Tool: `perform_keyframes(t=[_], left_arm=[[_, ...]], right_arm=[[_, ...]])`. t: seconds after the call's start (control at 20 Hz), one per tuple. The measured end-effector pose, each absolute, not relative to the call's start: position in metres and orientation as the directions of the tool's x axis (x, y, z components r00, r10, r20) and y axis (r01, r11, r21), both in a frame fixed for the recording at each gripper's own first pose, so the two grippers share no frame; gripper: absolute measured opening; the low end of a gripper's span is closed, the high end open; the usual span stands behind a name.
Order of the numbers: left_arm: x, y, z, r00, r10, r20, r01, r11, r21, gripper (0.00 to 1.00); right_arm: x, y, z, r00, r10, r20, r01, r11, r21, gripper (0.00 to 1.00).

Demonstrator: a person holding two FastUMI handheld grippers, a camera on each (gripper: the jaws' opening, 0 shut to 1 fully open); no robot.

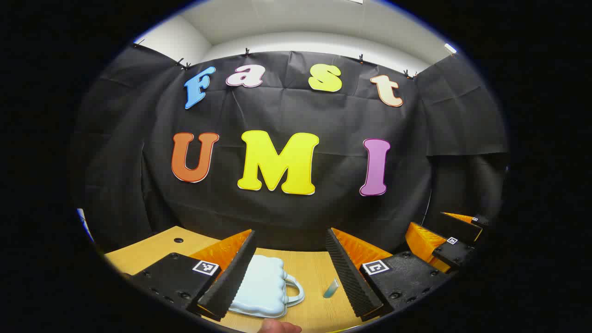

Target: First open the suitcase, pack the skin care products into it, and then close the suitcase.

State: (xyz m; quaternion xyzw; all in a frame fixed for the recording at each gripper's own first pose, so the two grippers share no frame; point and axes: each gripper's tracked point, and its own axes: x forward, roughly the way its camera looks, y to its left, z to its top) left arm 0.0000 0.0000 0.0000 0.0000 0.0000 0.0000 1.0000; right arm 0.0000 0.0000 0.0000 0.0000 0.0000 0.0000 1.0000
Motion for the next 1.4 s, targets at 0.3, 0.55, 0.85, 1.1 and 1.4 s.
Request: perform_keyframes(t=[0.3, 0.55, 0.85, 1.1, 1.4], left_arm=[[0.0, 0.002, 0.0, 1.0, 0.01, 0.007, -0.01, 1.0, 0.017, 0.96], [0.0, 0.003, 0.0, 1.0, 0.013, 0.008, -0.013, 1.0, 0.023, 0.96], [0.001, -0.002, -0.004, 1.0, 0.001, -0.006, -0.001, 1.0, 0.023, 0.96], [0.004, -0.009, -0.011, 0.999, -0.025, -0.024, 0.026, 0.998, 0.061, 0.96], [0.012, -0.029, -0.078, 0.966, -0.153, -0.209, 0.212, 0.931, 0.296, 0.98]], right_arm=[[0.001, 0.001, 0.001, 1.0, 0.001, 0.003, -0.001, 1.0, 0.019, 0.8], [0.003, 0.0, -0.001, 1.0, -0.001, -0.003, 0.001, 1.0, 0.026, 0.8], [0.002, -0.006, -0.002, 1.0, -0.011, -0.005, 0.011, 1.0, 0.026, 0.8], [0.003, -0.01, -0.008, 1.0, -0.007, -0.018, 0.007, 1.0, 0.013, 0.8], [0.0, -0.052, -0.044, 0.993, -0.048, -0.105, 0.045, 0.998, -0.034, 0.8]])
